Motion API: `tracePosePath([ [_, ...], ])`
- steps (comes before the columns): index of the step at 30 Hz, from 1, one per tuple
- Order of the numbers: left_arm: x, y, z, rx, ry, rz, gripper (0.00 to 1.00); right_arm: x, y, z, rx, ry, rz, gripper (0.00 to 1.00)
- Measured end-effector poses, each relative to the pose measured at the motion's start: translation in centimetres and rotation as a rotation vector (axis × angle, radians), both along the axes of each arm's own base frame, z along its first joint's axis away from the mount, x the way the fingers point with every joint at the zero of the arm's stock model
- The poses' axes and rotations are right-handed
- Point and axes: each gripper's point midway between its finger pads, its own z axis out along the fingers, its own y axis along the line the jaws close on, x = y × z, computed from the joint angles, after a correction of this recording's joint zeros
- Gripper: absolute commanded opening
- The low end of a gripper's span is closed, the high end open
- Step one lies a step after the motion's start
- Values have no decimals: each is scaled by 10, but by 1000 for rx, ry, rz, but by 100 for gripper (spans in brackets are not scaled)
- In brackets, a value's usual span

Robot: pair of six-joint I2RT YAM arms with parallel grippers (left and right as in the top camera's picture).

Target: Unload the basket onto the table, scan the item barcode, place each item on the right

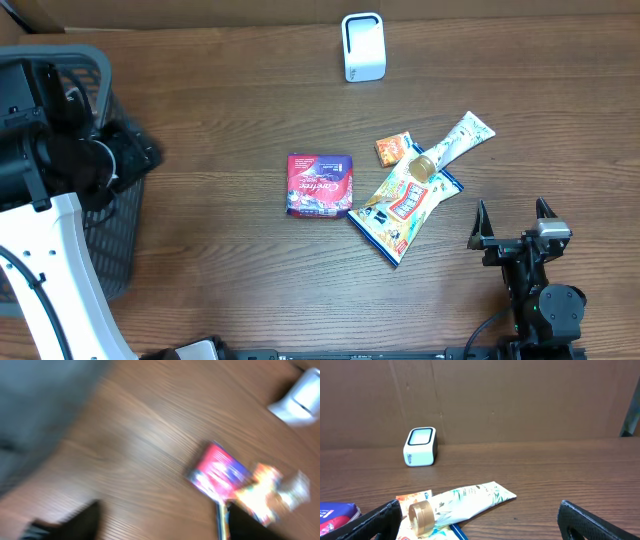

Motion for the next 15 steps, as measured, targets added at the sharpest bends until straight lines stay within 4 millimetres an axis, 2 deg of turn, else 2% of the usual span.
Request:
tracePosePath([
  [4, -4, -46, 5, -148, -26, -221, 97, 0, 0, 0, 0, 0, 0, 100],
  [9, -8, -102, 6, -224, -40, -465, 100, 0, 0, 0, 0, 0, 0, 100],
  [15, -19, -151, 1, -231, -22, -675, 100, 0, 0, 0, 0, 0, 0, 100],
])
